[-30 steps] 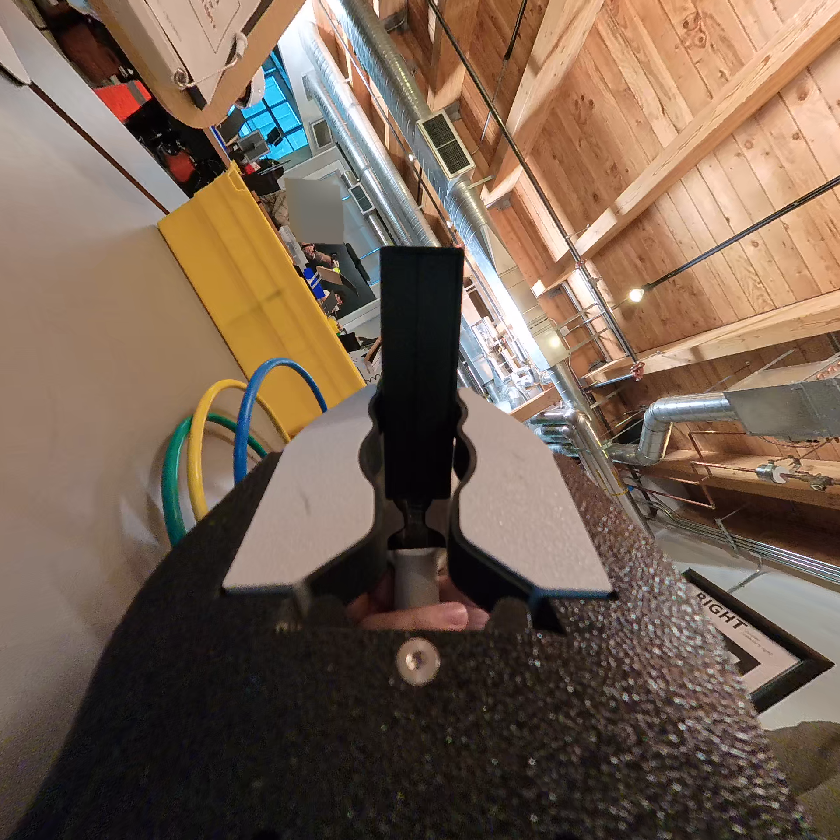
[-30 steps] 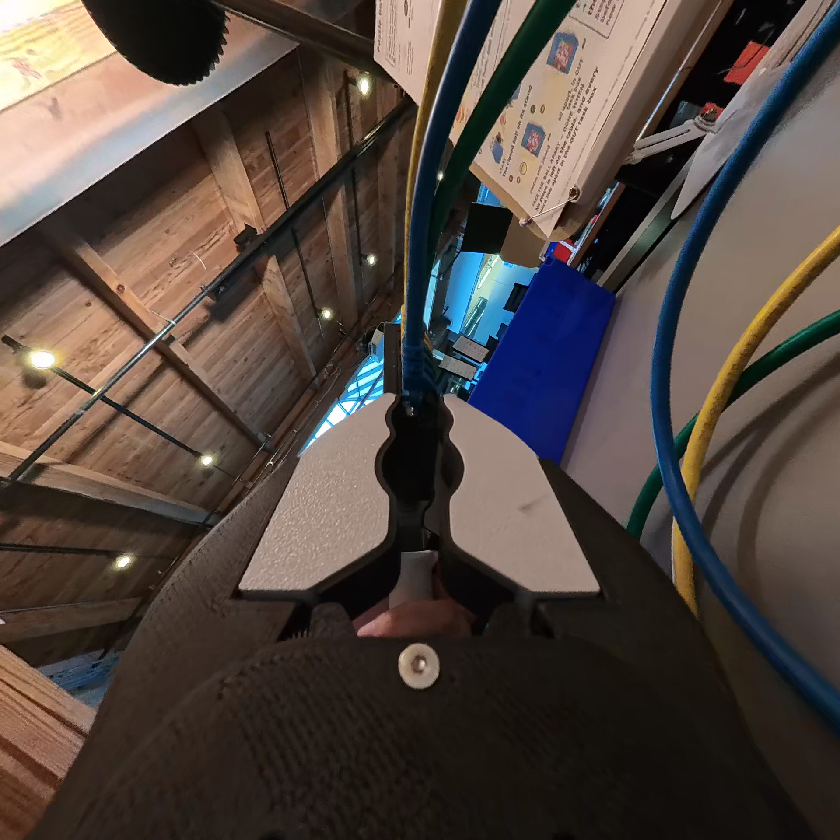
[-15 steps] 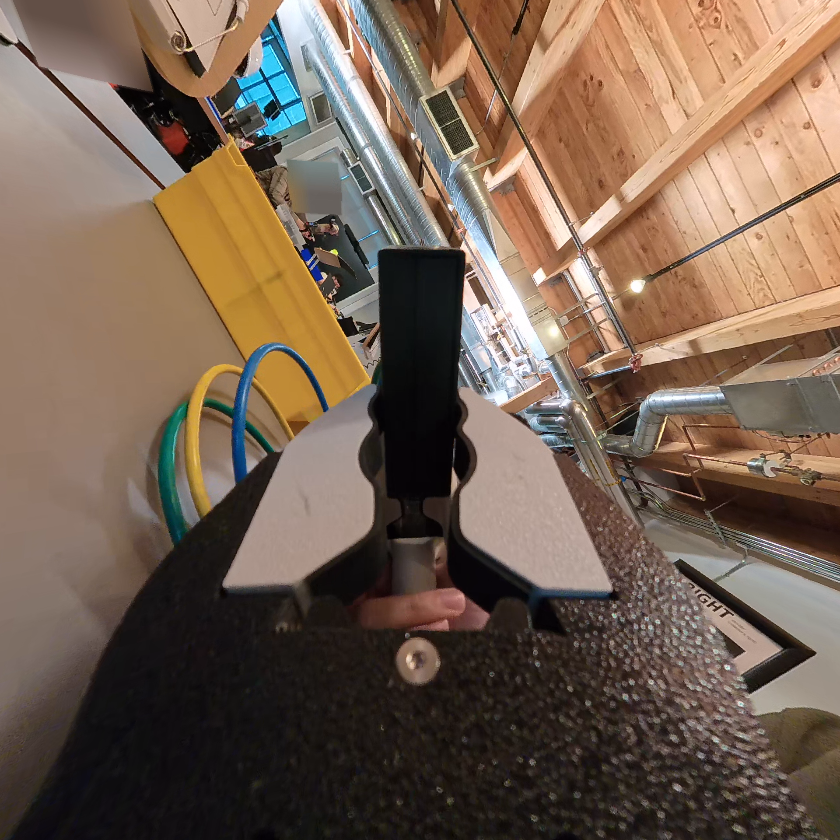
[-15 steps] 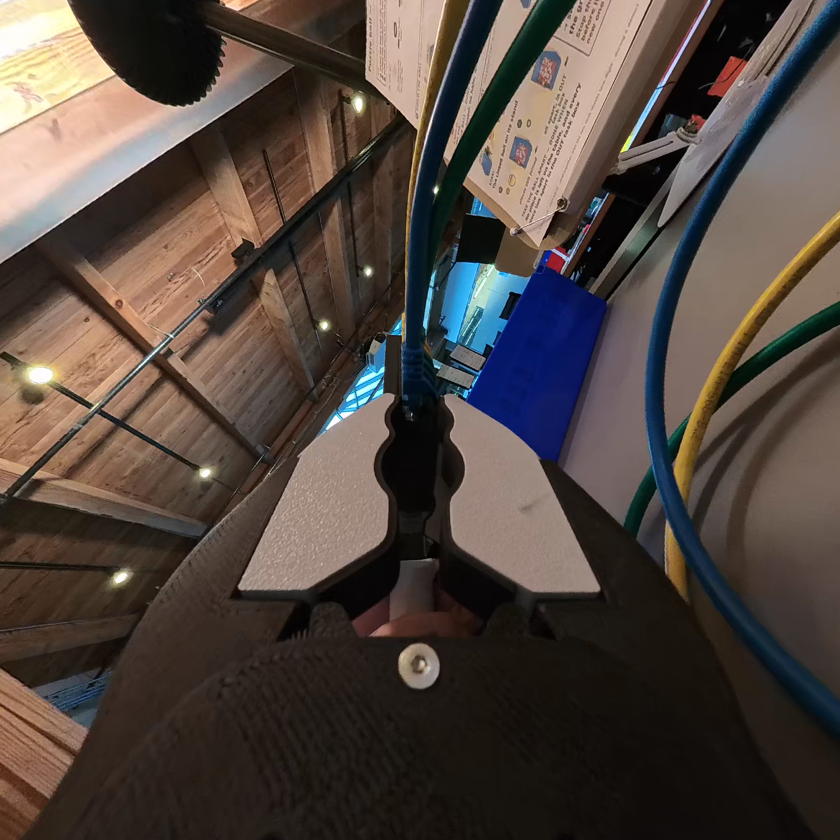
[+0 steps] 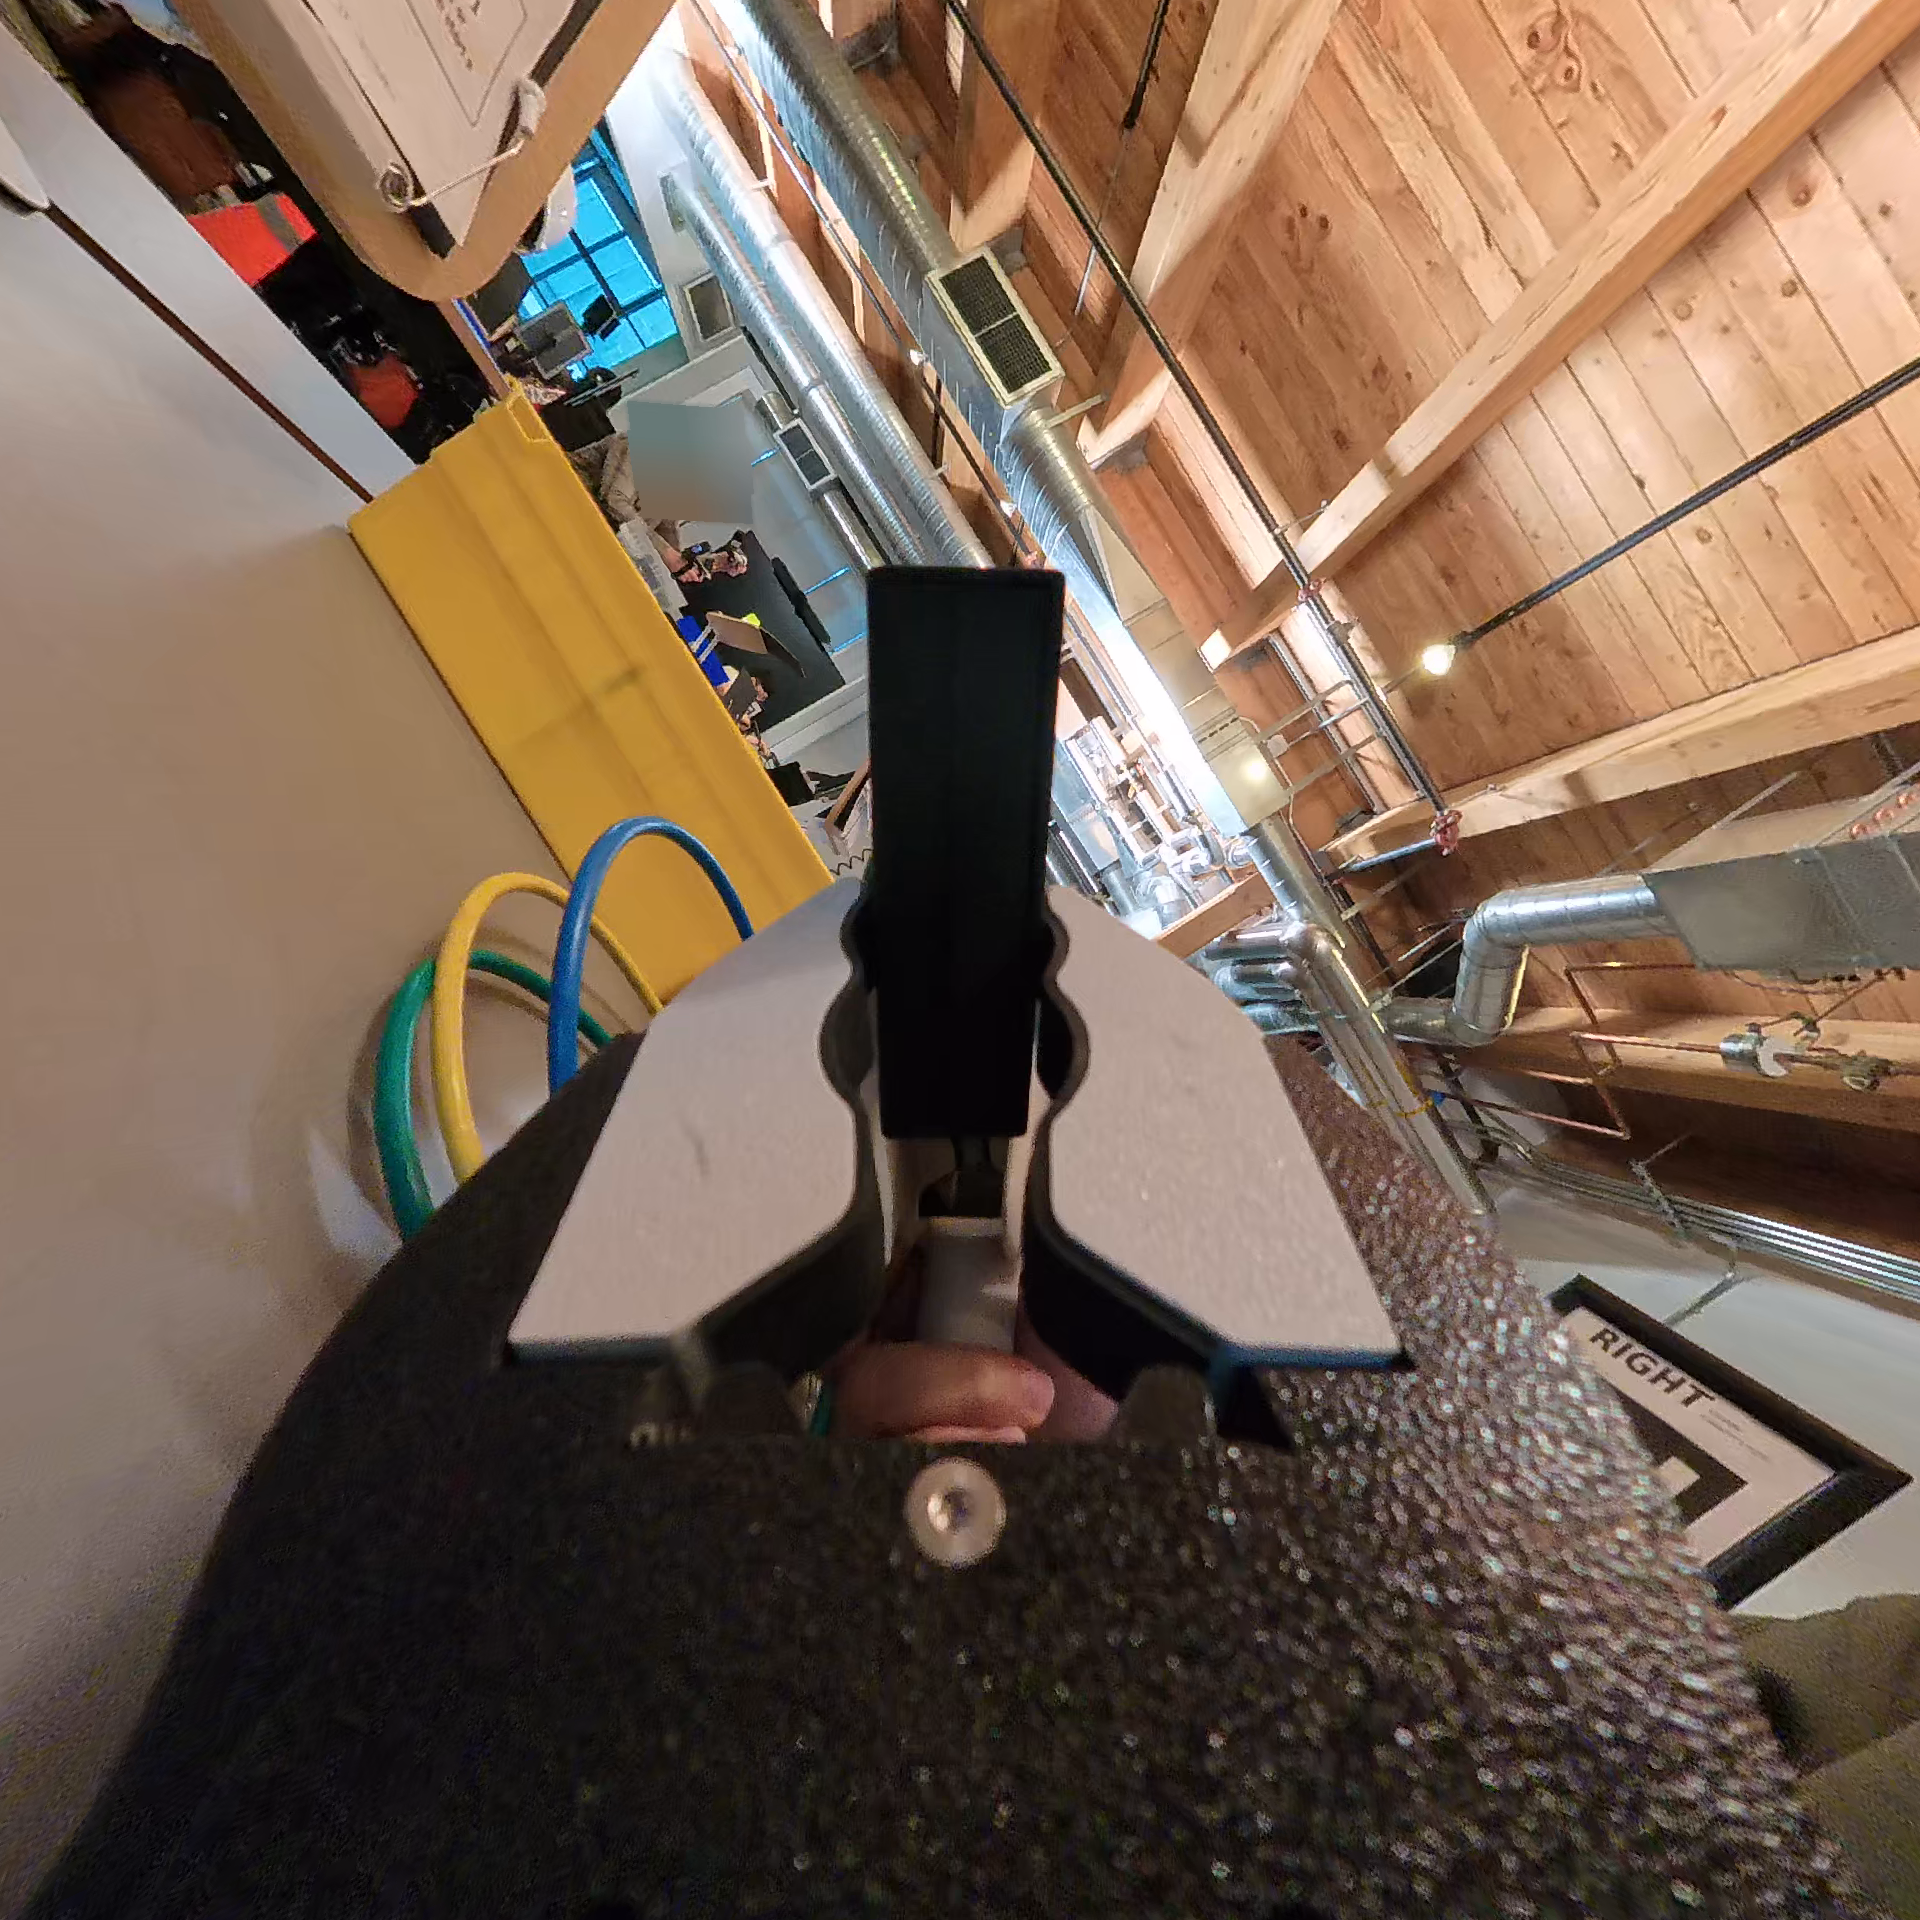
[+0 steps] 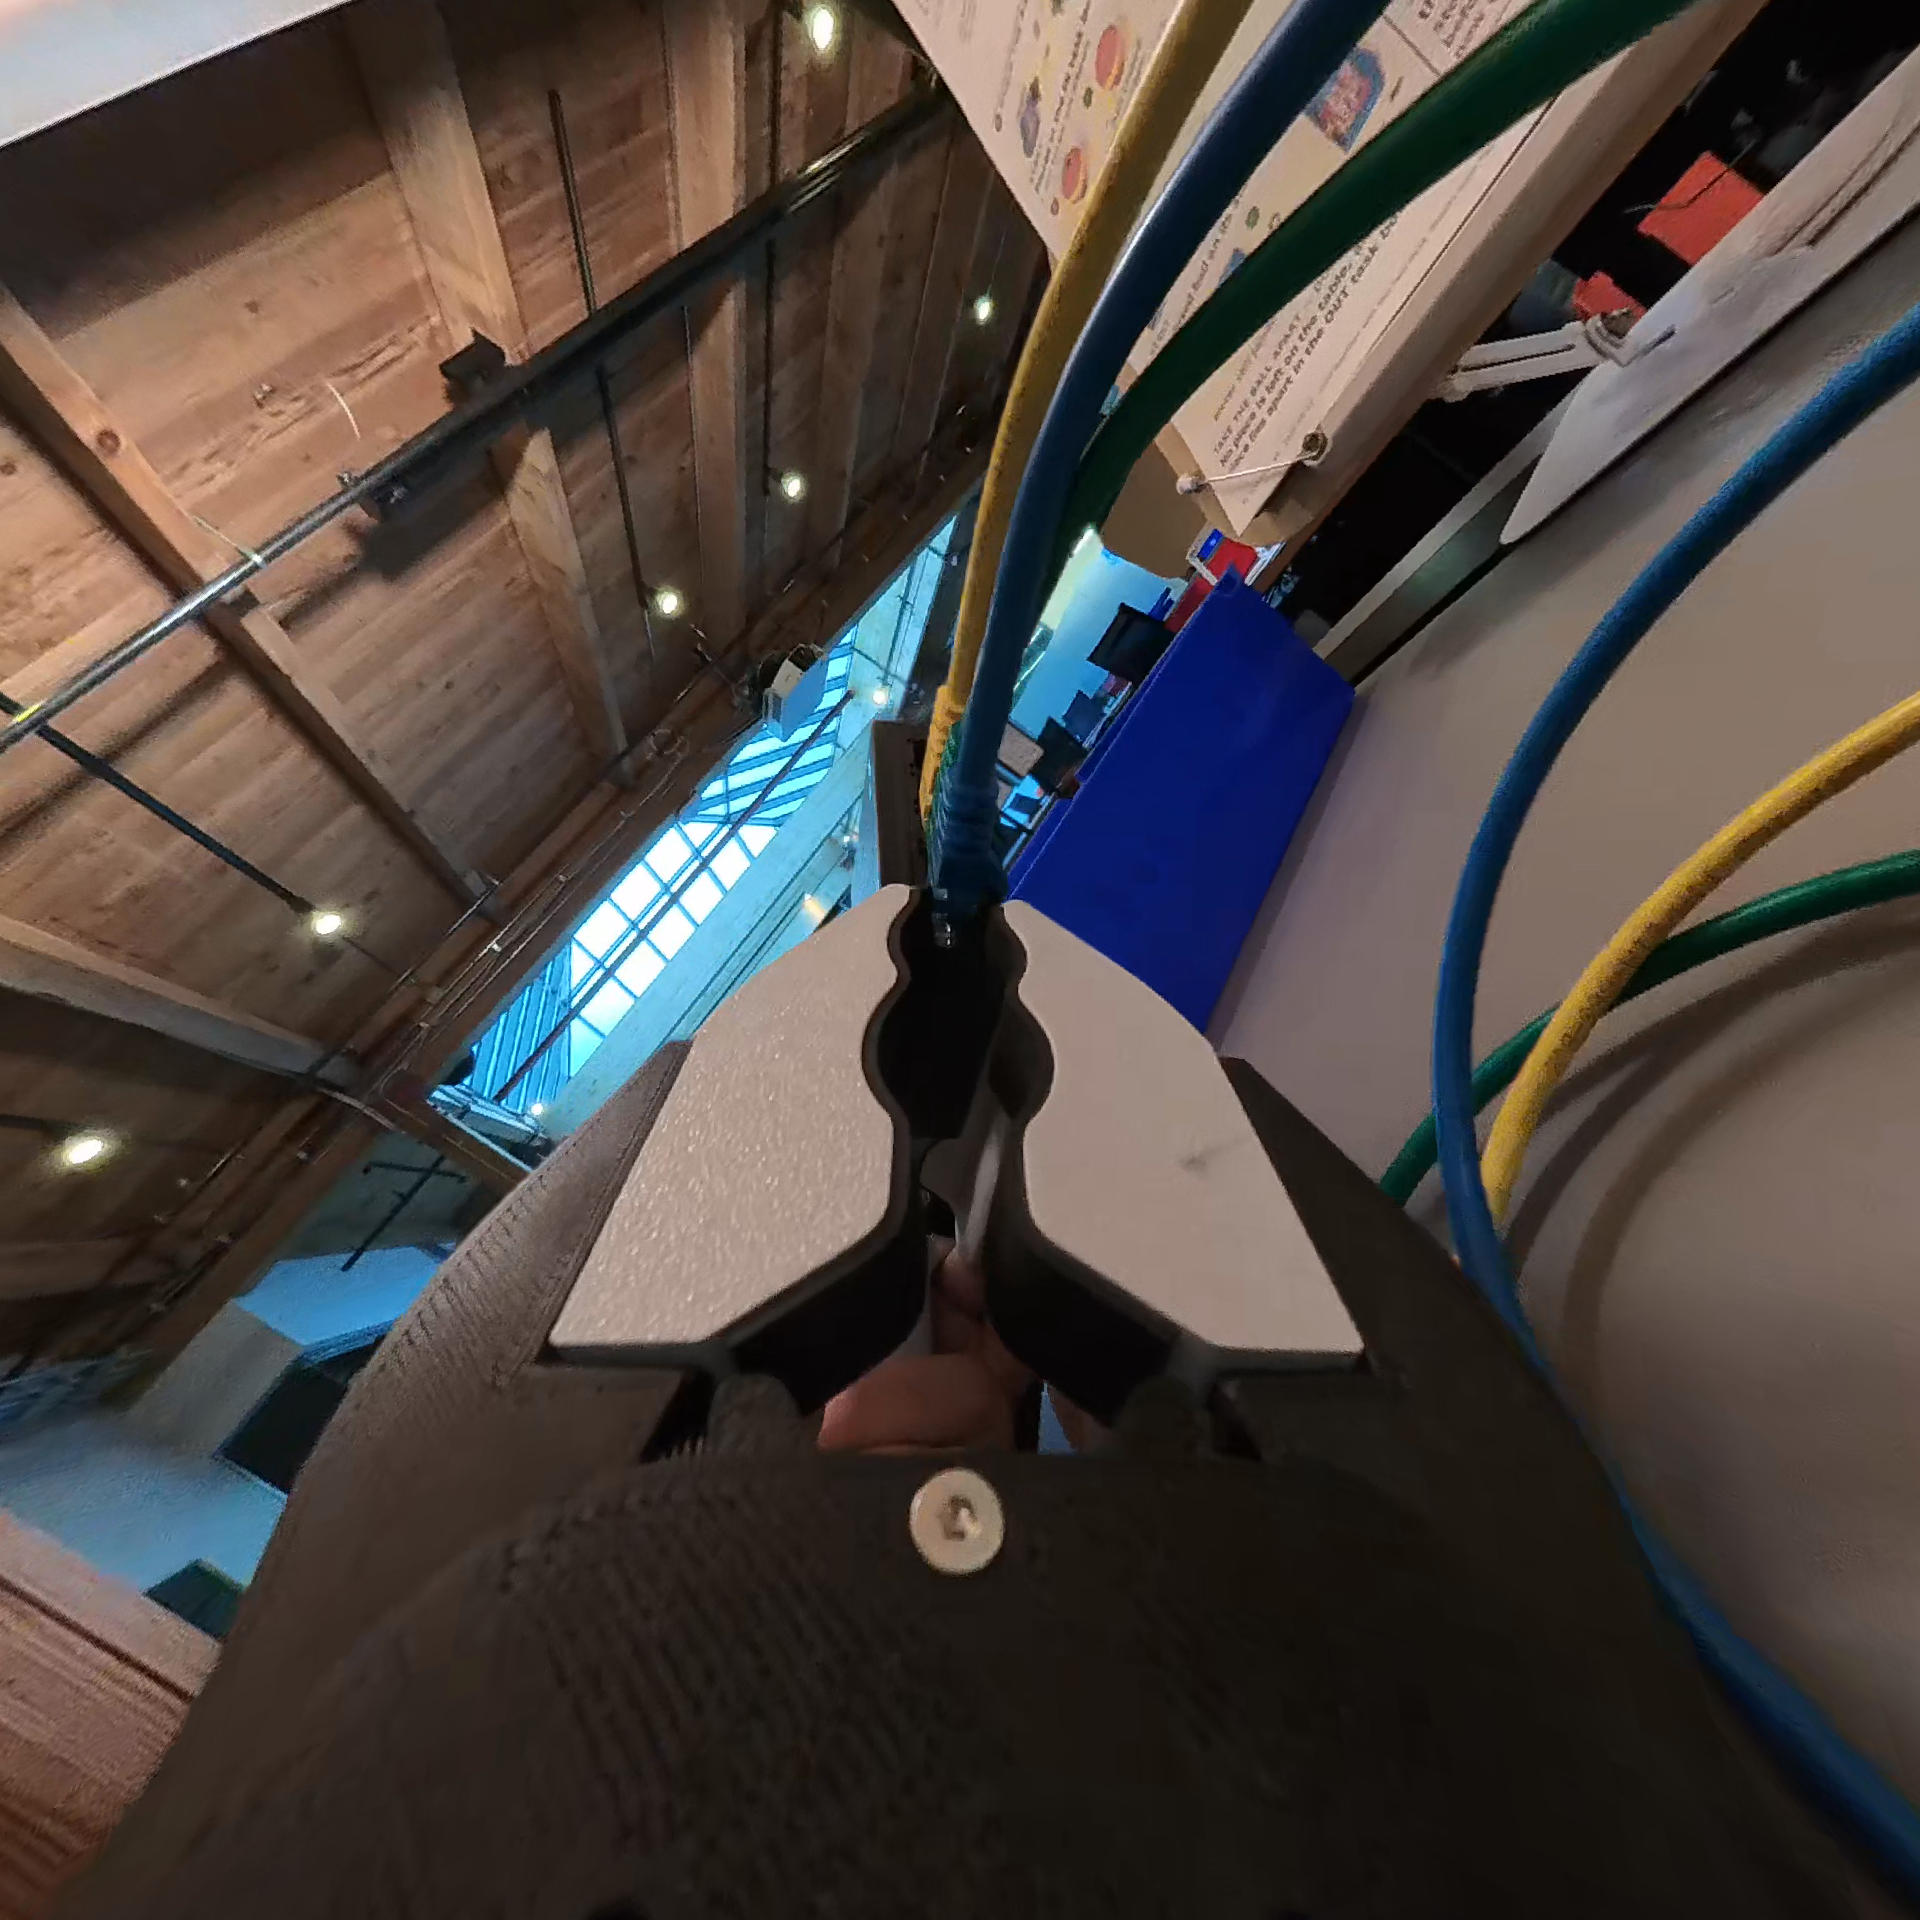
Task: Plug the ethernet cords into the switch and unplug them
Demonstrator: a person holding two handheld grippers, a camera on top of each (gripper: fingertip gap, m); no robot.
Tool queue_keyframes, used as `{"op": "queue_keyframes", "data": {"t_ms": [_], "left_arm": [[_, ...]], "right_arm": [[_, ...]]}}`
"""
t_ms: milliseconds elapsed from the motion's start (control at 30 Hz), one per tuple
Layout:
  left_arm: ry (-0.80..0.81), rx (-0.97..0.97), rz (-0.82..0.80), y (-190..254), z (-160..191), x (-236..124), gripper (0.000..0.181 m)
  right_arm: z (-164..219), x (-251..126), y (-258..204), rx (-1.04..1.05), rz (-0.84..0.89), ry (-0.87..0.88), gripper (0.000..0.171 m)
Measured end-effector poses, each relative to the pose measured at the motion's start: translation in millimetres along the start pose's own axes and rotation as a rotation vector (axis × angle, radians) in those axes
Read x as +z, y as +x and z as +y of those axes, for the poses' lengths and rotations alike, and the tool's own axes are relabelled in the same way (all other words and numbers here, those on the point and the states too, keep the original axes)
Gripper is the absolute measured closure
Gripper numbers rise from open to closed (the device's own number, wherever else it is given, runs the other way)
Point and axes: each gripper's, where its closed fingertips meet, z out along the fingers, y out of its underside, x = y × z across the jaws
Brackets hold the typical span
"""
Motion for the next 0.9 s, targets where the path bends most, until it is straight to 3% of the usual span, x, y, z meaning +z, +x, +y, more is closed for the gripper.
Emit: {"op": "queue_keyframes", "data": {"t_ms": [233,367,433,533,633,700,900], "left_arm": [[0.006,-0.131,0.003,-2.6,0.7,-0.5,0.153],[0.028,0.099,-0.097,-4.4,-9.2,-6.3,0.154],[0.109,0.058,-0.064,-0.3,-33.3,-18.2,0.155],[0.104,0.107,-0.029,14.5,-44.7,-19.1,0.155],[0.17,0.166,-0.014,32.7,-60.0,-22.7,0.155],[0.196,0.183,-0.019,37.0,-72.8,-30.4,0.154],[0.269,0.107,-0.023,32.3,-99.9,-50.8,0.154]], "right_arm": [[-1.4,1.6,2.0,-0.07,0.0,-0.032,0.161],[-22.1,-6.1,8.1,-0.036,0.006,0.074,0.164],[-46.7,-15.7,16.2,-0.075,0.026,0.087,0.165],[-28.3,-13.4,2.6,-0.236,0.015,-0.089,0.164],[6.2,-11.5,-4.0,-0.314,0.018,-0.372,0.163],[4.6,-17.8,2.5,-0.461,0.101,-0.428,0.164],[27.6,-37.9,10.8,-0.598,0.135,-0.618,0.162]]}}
